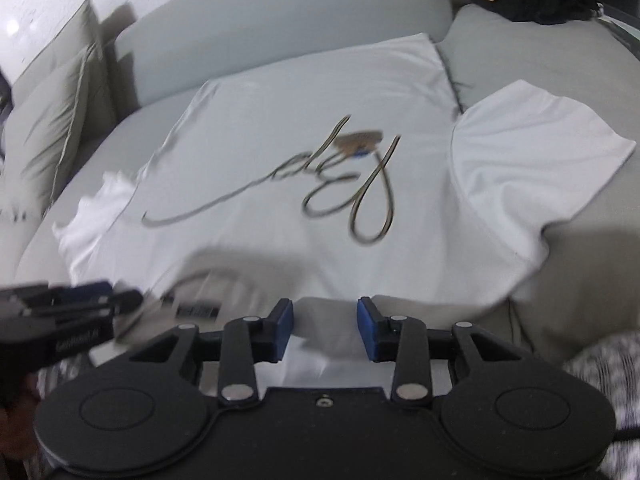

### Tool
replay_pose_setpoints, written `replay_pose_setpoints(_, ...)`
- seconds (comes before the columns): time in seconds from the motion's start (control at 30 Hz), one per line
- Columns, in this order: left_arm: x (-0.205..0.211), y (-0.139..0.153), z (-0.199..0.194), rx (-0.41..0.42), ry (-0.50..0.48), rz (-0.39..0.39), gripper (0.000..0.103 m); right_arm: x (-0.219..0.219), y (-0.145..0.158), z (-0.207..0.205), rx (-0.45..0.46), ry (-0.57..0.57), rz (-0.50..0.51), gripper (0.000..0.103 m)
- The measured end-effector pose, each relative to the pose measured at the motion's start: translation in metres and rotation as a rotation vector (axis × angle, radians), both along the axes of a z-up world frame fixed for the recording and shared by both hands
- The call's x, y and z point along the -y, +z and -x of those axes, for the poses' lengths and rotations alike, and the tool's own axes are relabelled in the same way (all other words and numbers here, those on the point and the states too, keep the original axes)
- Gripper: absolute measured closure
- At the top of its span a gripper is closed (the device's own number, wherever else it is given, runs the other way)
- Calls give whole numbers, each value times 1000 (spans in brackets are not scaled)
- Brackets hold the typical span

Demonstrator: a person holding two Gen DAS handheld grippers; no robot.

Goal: Fold clothes

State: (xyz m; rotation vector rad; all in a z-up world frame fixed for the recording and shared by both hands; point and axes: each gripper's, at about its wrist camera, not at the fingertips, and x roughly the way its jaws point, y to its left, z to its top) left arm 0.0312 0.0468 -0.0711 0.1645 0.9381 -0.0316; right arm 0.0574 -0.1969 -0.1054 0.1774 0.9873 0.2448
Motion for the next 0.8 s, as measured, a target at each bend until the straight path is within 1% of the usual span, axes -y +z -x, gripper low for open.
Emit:
replay_pose_setpoints(0.07, -4, 9, 8, 7, 3, 34, 68, 7, 8, 13, 5, -5, -37, 68)
replay_pose_setpoints(0.1, -7, 15, 11, 13, 3, 68, 68, 16, 13, 17, 8, -23, -91, 68)
replay_pose_setpoints(0.13, -9, 21, 12, 26, 4, 97, 66, 31, 18, 19, 34, -66, -150, 67)
replay_pose_setpoints(0.17, -10, 28, 12, 46, 2, 111, 65, 46, 23, 21, 63, -113, -209, 63)
replay_pose_setpoints(0.2, -10, 35, 12, 67, -1, 119, 65, 63, 27, 19, 98, -182, -243, 54)
replay_pose_setpoints(0.27, -9, 46, 11, 98, -8, 122, 63, 99, 33, 13, 162, -332, -307, 48)
replay_pose_setpoints(0.33, -8, 53, 9, 105, -11, 139, 62, 136, 31, 5, 180, -484, -381, 48)
replay_pose_setpoints(0.37, -7, 55, 8, 106, -10, 145, 62, 154, 28, 2, 188, -547, -418, 50)
replay_pose_setpoints(0.47, -1, 54, 8, 108, -13, 121, 62, 200, 16, -4, 192, -705, -471, 60)
replay_pose_setpoints(0.53, 3, 51, 9, 102, -22, 102, 62, 220, 5, -9, 161, -751, -474, 62)
replay_pose_setpoints(0.57, 4, 49, 9, 96, -24, 96, 62, 227, -1, -11, 153, -753, -479, 62)
replay_pose_setpoints(0.6, 5, 48, 9, 89, -24, 91, 62, 234, -7, -14, 145, -753, -485, 67)
replay_pose_setpoints(0.67, 7, 45, 9, 78, -25, 81, 61, 239, -15, -16, 156, -738, -510, 72)
replay_pose_setpoints(0.73, 9, 43, 10, 72, -28, 67, 59, 237, -19, -23, 163, -707, -495, 73)
replay_pose_setpoints(0.8, 11, 42, 11, 65, -32, 57, 59, 234, -22, -29, 169, -674, -477, 82)
